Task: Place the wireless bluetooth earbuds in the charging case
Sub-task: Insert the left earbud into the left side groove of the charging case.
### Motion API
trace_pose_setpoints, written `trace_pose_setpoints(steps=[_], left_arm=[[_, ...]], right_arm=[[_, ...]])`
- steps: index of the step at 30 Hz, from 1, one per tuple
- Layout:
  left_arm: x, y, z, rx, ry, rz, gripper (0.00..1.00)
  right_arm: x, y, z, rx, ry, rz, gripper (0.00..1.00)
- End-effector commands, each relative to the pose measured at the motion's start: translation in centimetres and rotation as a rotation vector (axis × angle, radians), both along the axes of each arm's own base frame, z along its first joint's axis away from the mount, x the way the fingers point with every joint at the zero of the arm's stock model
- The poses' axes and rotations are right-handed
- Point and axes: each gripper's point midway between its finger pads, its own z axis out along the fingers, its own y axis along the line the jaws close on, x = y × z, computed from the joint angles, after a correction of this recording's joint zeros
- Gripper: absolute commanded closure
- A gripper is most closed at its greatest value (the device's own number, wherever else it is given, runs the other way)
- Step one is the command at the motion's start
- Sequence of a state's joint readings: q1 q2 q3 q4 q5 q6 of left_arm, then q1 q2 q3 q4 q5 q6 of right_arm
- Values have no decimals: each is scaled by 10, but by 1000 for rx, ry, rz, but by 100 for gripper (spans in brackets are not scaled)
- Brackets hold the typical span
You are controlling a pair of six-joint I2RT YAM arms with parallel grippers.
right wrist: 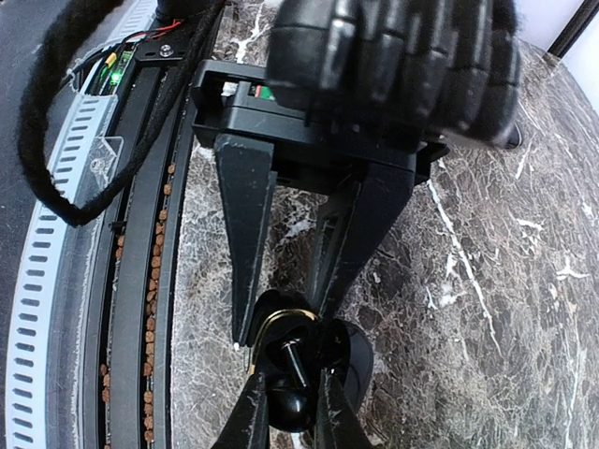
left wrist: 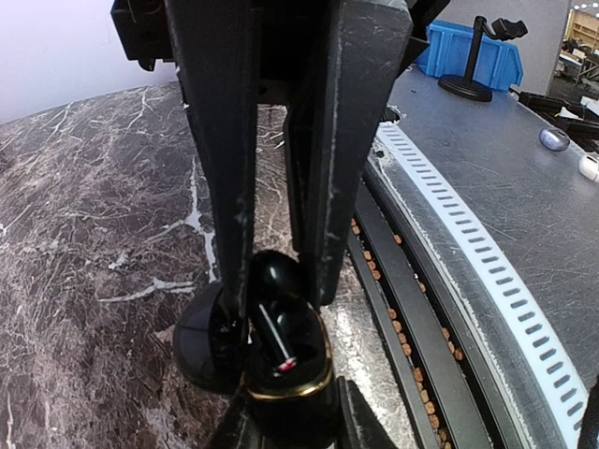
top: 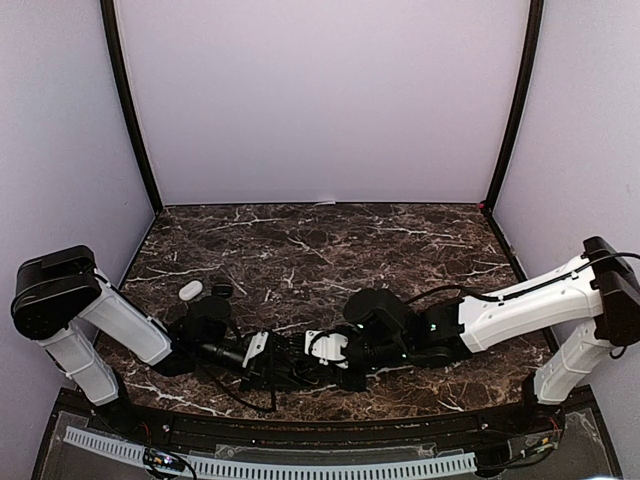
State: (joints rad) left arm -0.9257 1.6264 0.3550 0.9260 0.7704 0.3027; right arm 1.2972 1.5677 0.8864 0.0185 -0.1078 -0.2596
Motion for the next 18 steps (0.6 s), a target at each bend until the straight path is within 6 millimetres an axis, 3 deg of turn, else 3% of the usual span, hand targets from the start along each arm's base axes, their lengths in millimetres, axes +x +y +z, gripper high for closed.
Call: trace_pose_setpoints(steps=[1, 18], left_arm=[[-3, -4, 5, -14, 1, -28, 92], [-7, -4, 6, -15, 17, -56, 93]], right_arm=[[1, 11, 10, 23, -28, 15, 100], [4, 11, 7, 6, -61, 15, 100]])
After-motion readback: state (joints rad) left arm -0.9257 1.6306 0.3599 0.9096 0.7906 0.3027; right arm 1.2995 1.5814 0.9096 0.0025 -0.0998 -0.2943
